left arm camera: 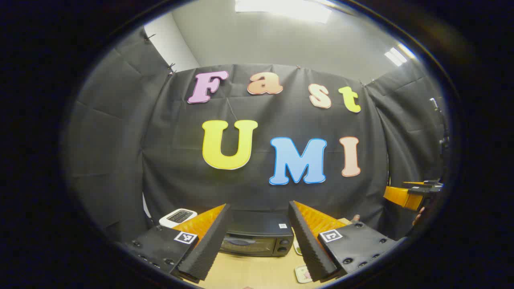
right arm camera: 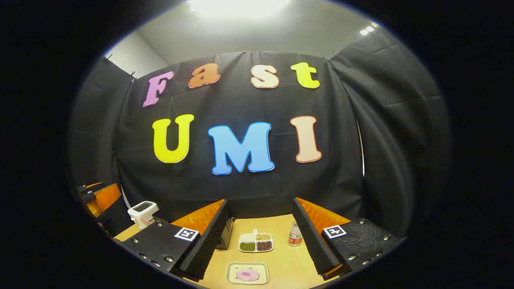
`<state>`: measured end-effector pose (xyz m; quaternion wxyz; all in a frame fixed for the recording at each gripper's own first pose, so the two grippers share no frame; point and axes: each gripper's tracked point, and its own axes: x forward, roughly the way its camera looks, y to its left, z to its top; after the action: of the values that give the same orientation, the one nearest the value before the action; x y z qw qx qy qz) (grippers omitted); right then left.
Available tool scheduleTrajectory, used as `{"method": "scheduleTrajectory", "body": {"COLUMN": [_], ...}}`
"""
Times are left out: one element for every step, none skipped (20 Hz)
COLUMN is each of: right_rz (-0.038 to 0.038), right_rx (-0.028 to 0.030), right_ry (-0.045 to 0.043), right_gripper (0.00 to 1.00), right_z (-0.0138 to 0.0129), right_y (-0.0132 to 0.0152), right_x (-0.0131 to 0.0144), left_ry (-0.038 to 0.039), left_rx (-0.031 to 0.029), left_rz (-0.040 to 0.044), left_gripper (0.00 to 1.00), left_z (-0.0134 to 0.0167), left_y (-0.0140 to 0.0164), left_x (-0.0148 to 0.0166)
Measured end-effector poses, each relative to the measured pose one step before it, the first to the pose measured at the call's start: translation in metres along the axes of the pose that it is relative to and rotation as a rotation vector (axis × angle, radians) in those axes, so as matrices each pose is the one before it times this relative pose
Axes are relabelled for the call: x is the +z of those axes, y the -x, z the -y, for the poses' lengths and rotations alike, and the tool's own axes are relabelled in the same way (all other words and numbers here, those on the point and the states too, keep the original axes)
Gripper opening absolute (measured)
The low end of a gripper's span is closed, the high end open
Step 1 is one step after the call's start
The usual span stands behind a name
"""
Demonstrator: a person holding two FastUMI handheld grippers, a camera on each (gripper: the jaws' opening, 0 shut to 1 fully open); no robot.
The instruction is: Open the electric oven with the left hand, put the food in, and close the electric oven.
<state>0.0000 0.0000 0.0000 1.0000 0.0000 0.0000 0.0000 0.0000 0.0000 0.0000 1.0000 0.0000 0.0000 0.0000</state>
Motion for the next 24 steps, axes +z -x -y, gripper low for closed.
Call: {"method": "scheduleTrajectory", "body": {"right_rz": [0.0012,0.00279,0.00125,0.00031,0.00188,0.00079,-0.00189,-0.0035,-0.00087,0.00048,0.0016,-0.00173,-0.0047,-0.00179,-0.00094,-0.00292,-0.00623,-0.00681,-0.00715,-0.00665,-0.00561,-0.00559,-0.00719,-0.00945], "right_rx": [-0.00393,-0.00259,-0.00261,-0.00345,0.00059,-0.00105,-0.00175,0.00014,-0.00059,-0.00326,-0.00255,-0.00313,-0.00201,-0.00035,-0.00102,-0.00282,-0.00316,-0.00123,-0.00261,-0.0047,-0.00496,-0.0059,-0.00615,-0.00618], "right_ry": [0.00248,0.00137,0.00098,0.00251,0.00124,0.00076,0.00254,0.00141,0.00065,-0.00077,-0.00202,-0.00096,0.00032,0.00095,0.00168,0.00294,0.00379,0.0017,0.00207,0.00364,0.0042,0.0043,0.00246,0.0002], "right_gripper": [0.97,0.97,0.97,0.97,0.97,0.97,0.97,0.97,0.97,0.97,0.97,0.97,0.97,0.97,0.97,0.97,0.97,0.97,0.97,0.98,0.98,0.98,0.98,0.97], "right_z": [0.00252,0.00142,0.00035,0.00045,0.00088,-0.00005,0.00048,0.00012,0.00007,0.00049,0.00084,0.00035,0.00061,-0.00003,0.00082,0.00083,0.0006,0.0003,-0.00005,0.00058,0.00044,-0.00019,0.00072,-0.0001], "right_y": [-0.0045,-0.0019,0.00019,0.0003,0.00015,-0.00014,-0.00193,-0.00104,-0.00081,-0.00097,-0.001,-0.00123,-0.0006,-0.00039,-0.00094,-0.00157,-0.00216,-0.0006,-0.00168,-0.00185,-0.00049,-0.00182,-0.0023,-0.00216], "right_x": [0.00052,0.0011,-0.00033,0.00074,0.0001,0.00056,0.0004,-0.00121,-0.0007,0.00117,-0.00052,-0.00037,-0.0024,-0.00082,-0.00085,-0.00127,-0.00381,-0.00189,-0.00304,-0.00209,-0.00215,-0.00201,-0.00398,-0.00315], "left_ry": [-0.00317,0.0028,0.00342,-0.00151,-0.00213,-0.002,-0.00273,-0.00189,-0.00061,0.00159,0.00255,0.00207,0.00163,0.00038,-0.00081,-0.00271,-0.0072,-0.01461,-0.02463,-0.01694,-0.00691,-0.0024,0.00169,0.01053], "left_rx": [0.00434,0.00074,-0.00438,-0.00292,-0.00325,-0.00376,-0.00381,-0.00277,-0.00239,-0.006,-0.00738,-0.00461,-0.00204,0.00103,0.00068,-0.00088,-0.01015,-0.00971,-0.00449,-0.00363,-0.00693,-0.00616,-0.00587,-0.01166], "left_rz": [-0.00053,0.00079,0.0024,0.00528,0.00399,-0.00017,-0.00064,-0.00151,-0.00259,-0.00843,-0.00706,-0.00692,-0.00688,-0.00809,-0.00658,-0.00522,-0.01151,-0.0188,-0.01697,-0.00948,-0.01645,-0.02037,-0.02741,-0.03247], "left_gripper": [0.97,0.97,0.97,0.97,0.97,0.97,0.97,0.97,0.97,0.97,0.97,0.97,0.97,0.97,0.97,0.97,0.97,0.97,0.97,0.97,0.97,0.96,0.94,0.93], "left_z": [-0.00205,-0.00075,0.00179,0.00016,-0.00059,0.00063,0.00023,0.00044,-0.00032,0.00117,0.00131,-0.00005,-0.00063,-0.00068,-0.00222,-0.00273,0.00063,-0.00076,-0.00445,-0.00261,-0.00301,-0.00299,-0.00273,-0.00228], "left_y": [-0.00265,-0.0015,-0.00238,-0.00137,-0.00295,-0.00278,-0.00237,-0.00159,-0.00291,-0.00342,-0.00256,-0.00275,-0.00291,-0.00476,-0.00468,-0.00485,-0.00675,-0.00638,-0.00924,-0.00709,-0.00899,-0.00973,-0.01133,-0.01236], "left_x": [-0.00013,0.00086,0.00019,0.00176,0.00096,-0.00045,-0.00143,-0.00111,-0.00194,-0.003,-0.00266,-0.00218,-0.00177,-0.00377,-0.00342,-0.00225,-0.00551,-0.0068,-0.00785,-0.00595,-0.00915,-0.01051,-0.01323,-0.01417]}}
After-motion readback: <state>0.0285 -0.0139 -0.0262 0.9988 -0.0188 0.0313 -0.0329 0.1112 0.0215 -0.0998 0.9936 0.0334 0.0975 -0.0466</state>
